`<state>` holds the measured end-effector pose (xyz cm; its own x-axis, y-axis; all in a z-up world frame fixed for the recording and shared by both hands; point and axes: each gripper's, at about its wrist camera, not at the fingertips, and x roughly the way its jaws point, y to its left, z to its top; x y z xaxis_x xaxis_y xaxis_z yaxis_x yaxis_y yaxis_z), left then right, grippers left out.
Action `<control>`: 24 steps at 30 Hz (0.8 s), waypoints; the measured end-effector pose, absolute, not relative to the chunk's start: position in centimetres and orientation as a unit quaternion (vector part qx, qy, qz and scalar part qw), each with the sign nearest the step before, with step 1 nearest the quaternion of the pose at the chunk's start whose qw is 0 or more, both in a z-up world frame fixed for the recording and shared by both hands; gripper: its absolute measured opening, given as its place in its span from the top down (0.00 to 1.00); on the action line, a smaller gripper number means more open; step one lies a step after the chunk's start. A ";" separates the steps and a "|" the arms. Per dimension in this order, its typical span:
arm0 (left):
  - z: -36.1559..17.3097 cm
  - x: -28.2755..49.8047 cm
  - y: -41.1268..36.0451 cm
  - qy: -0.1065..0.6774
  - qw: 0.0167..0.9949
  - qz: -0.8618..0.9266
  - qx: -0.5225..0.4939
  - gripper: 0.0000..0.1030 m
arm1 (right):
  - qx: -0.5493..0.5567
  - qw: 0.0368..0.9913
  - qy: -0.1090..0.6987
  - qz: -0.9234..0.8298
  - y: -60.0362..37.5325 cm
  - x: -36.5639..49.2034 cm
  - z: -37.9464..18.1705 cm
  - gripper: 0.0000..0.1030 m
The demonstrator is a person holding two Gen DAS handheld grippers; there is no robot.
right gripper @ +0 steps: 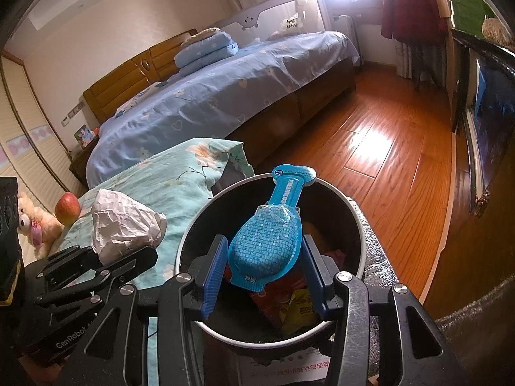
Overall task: Collect trash
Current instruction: 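Carry the white plastic bag and blue brush over the bin with both tools, then open both tools to drop the white bag and blue brush into the bin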
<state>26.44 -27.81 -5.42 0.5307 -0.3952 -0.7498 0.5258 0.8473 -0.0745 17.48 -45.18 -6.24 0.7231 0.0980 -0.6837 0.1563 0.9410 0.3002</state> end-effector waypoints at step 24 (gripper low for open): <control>-5.8 27.4 -29.1 0.411 0.865 -0.273 0.085 0.68 | 0.173 0.911 0.374 -0.016 -45.4 17.7 -6.5 0.55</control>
<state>27.43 -29.14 -5.84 0.5125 -0.4024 -0.7586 0.5422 0.8367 -0.0775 17.73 -45.41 -6.47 0.7200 0.1000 -0.6867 0.1592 0.9394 0.3038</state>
